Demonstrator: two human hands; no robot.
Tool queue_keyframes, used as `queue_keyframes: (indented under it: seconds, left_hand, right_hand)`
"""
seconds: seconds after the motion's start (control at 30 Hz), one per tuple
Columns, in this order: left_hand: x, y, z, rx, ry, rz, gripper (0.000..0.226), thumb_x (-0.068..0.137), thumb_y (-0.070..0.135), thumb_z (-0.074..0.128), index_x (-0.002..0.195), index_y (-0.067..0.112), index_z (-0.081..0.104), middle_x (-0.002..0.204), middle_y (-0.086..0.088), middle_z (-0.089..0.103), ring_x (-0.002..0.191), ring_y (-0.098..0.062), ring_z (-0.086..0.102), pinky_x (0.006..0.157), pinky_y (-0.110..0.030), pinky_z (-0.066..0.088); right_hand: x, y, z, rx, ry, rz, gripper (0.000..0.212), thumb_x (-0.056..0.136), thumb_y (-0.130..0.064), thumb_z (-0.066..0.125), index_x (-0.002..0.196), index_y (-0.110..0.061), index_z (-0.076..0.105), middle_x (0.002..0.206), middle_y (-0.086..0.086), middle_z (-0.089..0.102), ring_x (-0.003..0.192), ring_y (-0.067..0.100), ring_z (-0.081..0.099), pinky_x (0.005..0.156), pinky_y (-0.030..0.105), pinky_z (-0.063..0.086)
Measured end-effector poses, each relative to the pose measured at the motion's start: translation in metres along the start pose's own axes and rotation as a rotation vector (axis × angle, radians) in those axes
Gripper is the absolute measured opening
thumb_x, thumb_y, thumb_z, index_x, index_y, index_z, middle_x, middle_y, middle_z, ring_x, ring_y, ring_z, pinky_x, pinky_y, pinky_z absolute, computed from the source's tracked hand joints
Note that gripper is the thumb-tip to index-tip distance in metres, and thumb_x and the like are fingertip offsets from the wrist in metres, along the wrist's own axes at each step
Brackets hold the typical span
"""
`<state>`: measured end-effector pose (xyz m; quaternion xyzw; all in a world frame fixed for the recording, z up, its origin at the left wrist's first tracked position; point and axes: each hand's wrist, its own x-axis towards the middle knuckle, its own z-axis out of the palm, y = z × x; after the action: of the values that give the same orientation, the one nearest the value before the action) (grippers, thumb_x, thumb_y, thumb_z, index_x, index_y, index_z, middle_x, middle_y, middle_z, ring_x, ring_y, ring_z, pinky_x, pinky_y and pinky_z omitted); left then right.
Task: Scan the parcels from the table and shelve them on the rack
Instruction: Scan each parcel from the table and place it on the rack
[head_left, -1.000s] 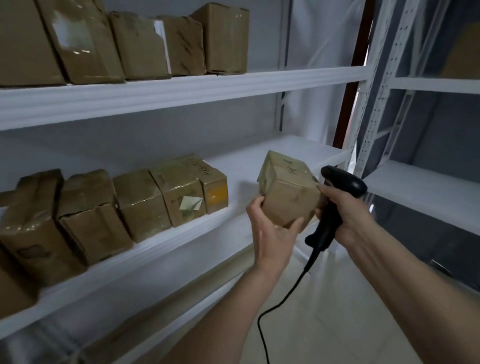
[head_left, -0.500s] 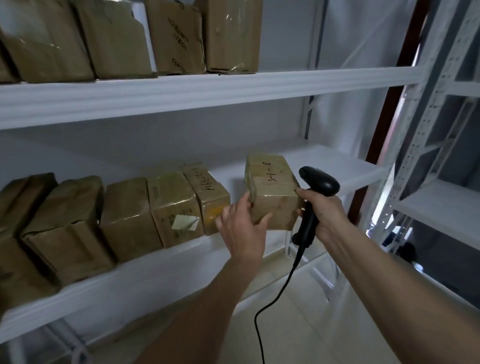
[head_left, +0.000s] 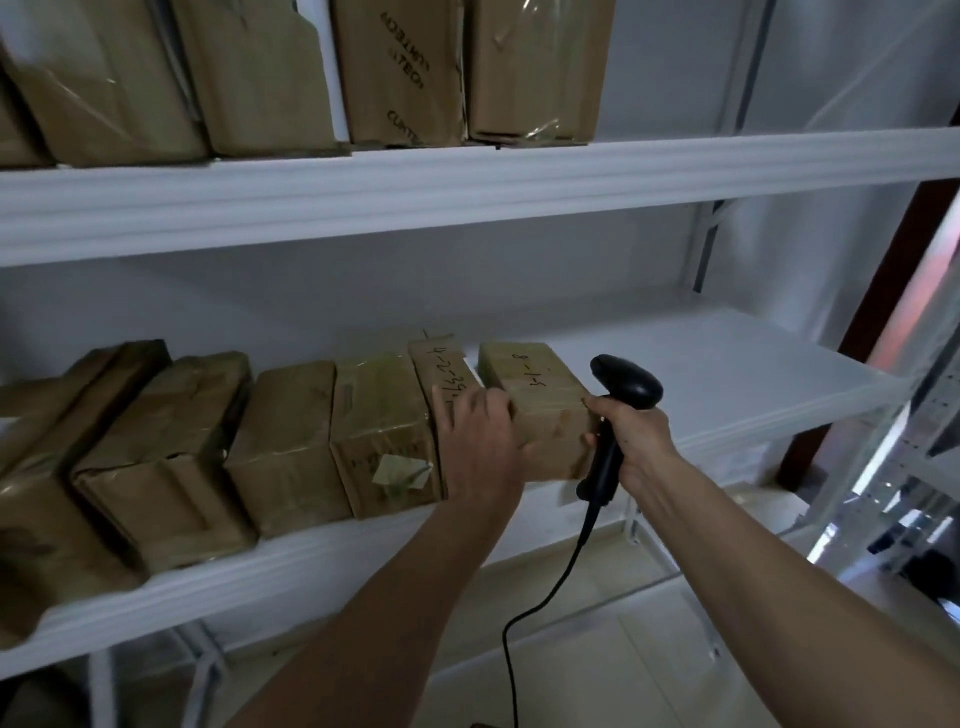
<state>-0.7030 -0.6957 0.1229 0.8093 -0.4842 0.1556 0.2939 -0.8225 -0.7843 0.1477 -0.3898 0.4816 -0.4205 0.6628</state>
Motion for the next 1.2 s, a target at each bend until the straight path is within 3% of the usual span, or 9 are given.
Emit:
queue_keyframes:
  seconds: [0.17,0.33,0.43,0.53,0.63,0.77,0.87,1.0,1.2]
  left_hand:
    - [0.002,-0.006,0.006,0.14,0.032,0.08,0.049,0.062,0.036,0.086,0.106,0.024,0.07,0.122,0.0,0.063,0.118,-0.028,0.052,0.115,-0.053,0.025]
    - [-0.002,0.002,0.0,0.198,-0.118,0.041,0.05,0.083,0.032,0.069,0.129,0.026,0.052,0.135,0.005,0.054,0.137,-0.023,0.033,0.12,-0.051,-0.002]
    - [-0.001,0.003,0.0,0.175,-0.088,0.025,0.045,0.083,0.029,0.069,0.125,0.026,0.056,0.13,0.004,0.056,0.131,-0.024,0.04,0.12,-0.049,0.009]
    - [-0.007,0.006,-0.009,-0.074,0.149,-0.002,0.032,0.084,0.008,0.064,0.116,0.012,0.064,0.12,-0.006,0.062,0.115,-0.026,0.053,0.104,-0.038,0.039]
    - [-0.024,0.002,-0.034,-0.271,0.296,-0.119,0.027,0.091,0.002,0.057,0.116,0.009,0.066,0.109,-0.006,0.067,0.103,-0.022,0.057,0.09,-0.033,0.047]
    - [-0.065,-0.03,-0.059,-0.442,0.305,-0.396,0.027,0.1,0.012,0.048,0.119,0.014,0.068,0.112,0.003,0.068,0.102,-0.015,0.06,0.092,-0.033,0.05]
    - [-0.111,-0.056,-0.079,-0.424,0.305,-0.583,0.029,0.099,0.01,0.047,0.119,0.014,0.069,0.105,0.005,0.069,0.099,-0.012,0.062,0.087,-0.016,0.044]
    - [-0.168,-0.088,-0.115,-0.428,0.352,-0.822,0.028,0.1,0.011,0.046,0.114,0.013,0.07,0.076,0.005,0.062,0.073,-0.01,0.06,0.067,-0.013,0.045]
    - [-0.231,-0.117,-0.184,-0.348,0.457,-1.054,0.035,0.099,0.009,0.039,0.119,0.013,0.067,0.076,-0.01,0.066,0.058,-0.014,0.052,0.055,-0.025,0.042]
  right_hand:
    - [0.007,0.002,0.007,-0.02,-0.042,0.02,0.011,0.083,-0.005,0.071,0.093,-0.006,0.065,0.078,0.008,0.062,0.066,0.02,0.06,0.07,0.029,0.056]
    - [0.004,-0.002,0.003,-0.083,-0.119,0.007,0.014,0.082,-0.004,0.071,0.096,-0.005,0.067,0.088,0.009,0.065,0.077,0.021,0.063,0.085,0.036,0.057]
    - [-0.005,-0.008,-0.001,-0.12,-0.114,-0.036,0.009,0.082,-0.004,0.07,0.088,-0.009,0.065,0.081,0.007,0.062,0.07,0.019,0.059,0.073,0.031,0.055]
    - [-0.023,-0.017,0.0,-0.15,-0.13,-0.124,0.011,0.082,-0.004,0.069,0.084,-0.012,0.061,0.074,0.004,0.057,0.069,0.017,0.054,0.059,0.026,0.043]
    - [-0.043,-0.021,0.007,-0.16,-0.288,-0.134,0.014,0.083,-0.004,0.069,0.09,-0.013,0.062,0.075,0.003,0.058,0.069,0.014,0.055,0.062,0.026,0.044]
    - [-0.075,0.0,0.027,-0.198,-0.505,-0.076,0.016,0.075,-0.006,0.076,0.086,-0.015,0.067,0.07,0.006,0.062,0.065,0.019,0.06,0.073,0.037,0.053]
    - [-0.105,0.029,0.045,-0.228,-0.717,0.024,0.014,0.079,-0.003,0.073,0.074,-0.014,0.065,0.065,0.005,0.057,0.063,0.018,0.054,0.072,0.035,0.046]
    - [-0.143,0.065,0.067,-0.261,-0.9,0.087,0.011,0.079,-0.001,0.071,0.083,-0.01,0.067,0.064,0.004,0.059,0.061,0.014,0.056,0.066,0.029,0.048]
    - [-0.202,0.099,0.098,-0.295,-1.096,0.158,0.005,0.082,-0.003,0.07,0.083,-0.007,0.067,0.063,0.005,0.057,0.06,0.016,0.053,0.063,0.028,0.046]
